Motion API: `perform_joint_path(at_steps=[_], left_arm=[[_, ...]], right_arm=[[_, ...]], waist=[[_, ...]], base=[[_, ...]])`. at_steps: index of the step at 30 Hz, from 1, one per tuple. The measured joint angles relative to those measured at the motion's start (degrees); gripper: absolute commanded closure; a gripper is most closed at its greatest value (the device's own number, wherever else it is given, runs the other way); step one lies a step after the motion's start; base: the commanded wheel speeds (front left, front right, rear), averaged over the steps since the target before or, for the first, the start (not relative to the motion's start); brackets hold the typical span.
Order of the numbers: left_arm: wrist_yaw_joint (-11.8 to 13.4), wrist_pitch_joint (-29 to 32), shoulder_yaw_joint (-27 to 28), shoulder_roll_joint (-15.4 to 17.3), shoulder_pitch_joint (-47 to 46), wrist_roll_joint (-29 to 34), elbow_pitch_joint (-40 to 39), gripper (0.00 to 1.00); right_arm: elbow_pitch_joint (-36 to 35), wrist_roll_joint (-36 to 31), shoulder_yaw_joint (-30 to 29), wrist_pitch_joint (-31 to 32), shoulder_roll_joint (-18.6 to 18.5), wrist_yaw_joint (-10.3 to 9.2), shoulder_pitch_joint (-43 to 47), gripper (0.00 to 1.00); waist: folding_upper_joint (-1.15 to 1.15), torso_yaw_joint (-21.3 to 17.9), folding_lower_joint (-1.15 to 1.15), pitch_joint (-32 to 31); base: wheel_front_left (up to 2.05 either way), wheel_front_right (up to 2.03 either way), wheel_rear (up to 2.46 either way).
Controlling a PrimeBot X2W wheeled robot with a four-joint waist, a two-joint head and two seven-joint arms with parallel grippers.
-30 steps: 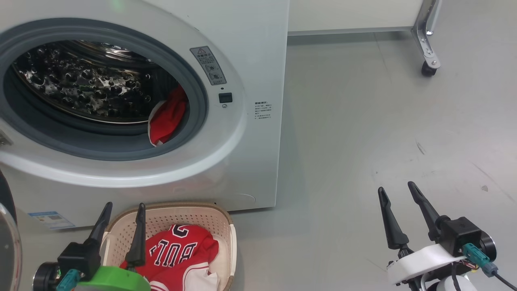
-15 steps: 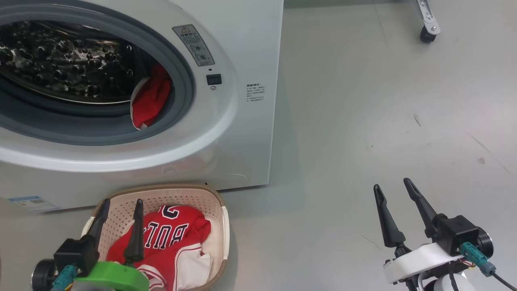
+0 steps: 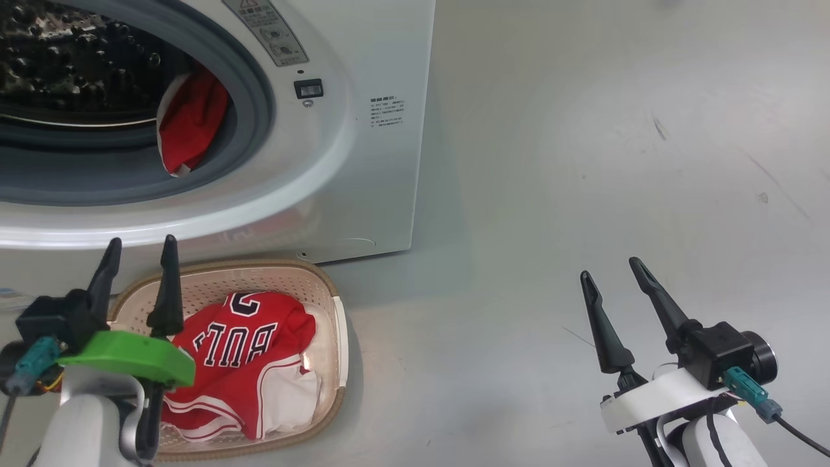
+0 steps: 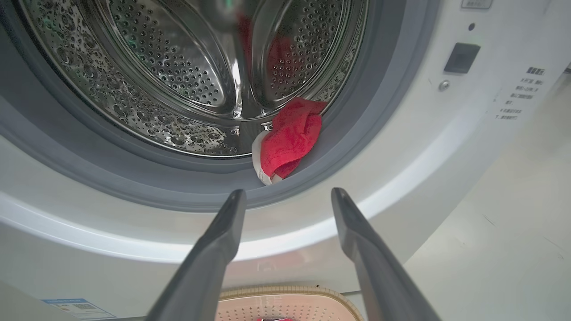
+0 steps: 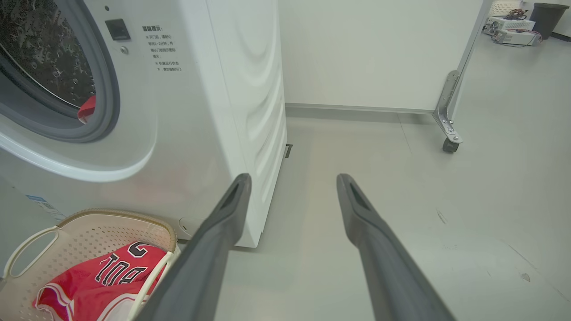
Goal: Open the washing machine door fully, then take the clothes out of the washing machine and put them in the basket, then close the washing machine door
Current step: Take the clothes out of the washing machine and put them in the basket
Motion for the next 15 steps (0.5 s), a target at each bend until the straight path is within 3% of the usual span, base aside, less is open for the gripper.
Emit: perform_joint_path(at_steps=[15], left_arm=[[-0.01,16.23,5.79,2.09,-15.61,-13.55,6.34,0.0]], right_arm=[[-0.38,0.0,0.96,0.0,0.16,0.01,-2.92,0.0]], waist=[[0.0,-2.62,0.0,6.12]], base=[[0.0,0.0,0.0]])
